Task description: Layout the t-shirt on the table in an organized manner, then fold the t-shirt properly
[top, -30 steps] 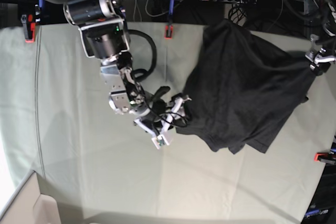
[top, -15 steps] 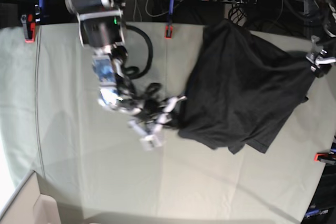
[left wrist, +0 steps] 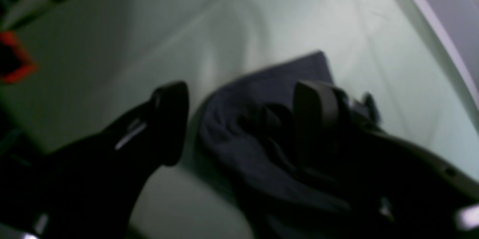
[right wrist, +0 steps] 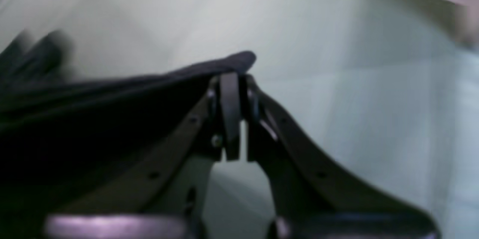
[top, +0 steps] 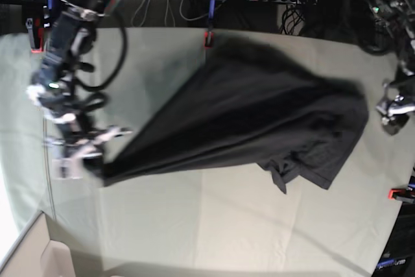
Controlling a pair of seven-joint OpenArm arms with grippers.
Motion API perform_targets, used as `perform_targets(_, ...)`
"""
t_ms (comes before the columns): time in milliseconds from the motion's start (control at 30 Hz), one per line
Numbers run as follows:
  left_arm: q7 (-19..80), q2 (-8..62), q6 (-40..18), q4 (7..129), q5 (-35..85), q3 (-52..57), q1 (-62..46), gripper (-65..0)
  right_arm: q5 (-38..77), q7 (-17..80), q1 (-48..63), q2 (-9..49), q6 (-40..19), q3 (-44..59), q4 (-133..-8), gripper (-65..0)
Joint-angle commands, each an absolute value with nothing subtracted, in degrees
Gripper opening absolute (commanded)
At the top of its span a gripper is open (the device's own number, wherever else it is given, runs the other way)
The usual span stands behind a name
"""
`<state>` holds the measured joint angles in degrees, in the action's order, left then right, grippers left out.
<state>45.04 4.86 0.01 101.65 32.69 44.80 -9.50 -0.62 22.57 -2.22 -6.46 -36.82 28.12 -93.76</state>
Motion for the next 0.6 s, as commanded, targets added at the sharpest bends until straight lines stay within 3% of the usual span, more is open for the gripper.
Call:
perform_targets(0,44.35,5.58,-0.04,102.81,33.19,44.18,-9.27,-22.8,0.22,21.32,-2.86,-6.37,-36.79,30.20,-94.46,-65.0)
perform_targets(233,43.82,5.49,0.13,102.11,32.48,31.16,-9.36,-22.8,0.13,21.32,-2.42,-5.58,-36.79,41.45,-91.74,-65.0)
perform_targets(567,43.74,5.49,0.75,92.62,31.60,15.34,-3.03,-22.8,0.31,21.32,3.38,-5.58,-36.88,41.89,-91.74,-65.0)
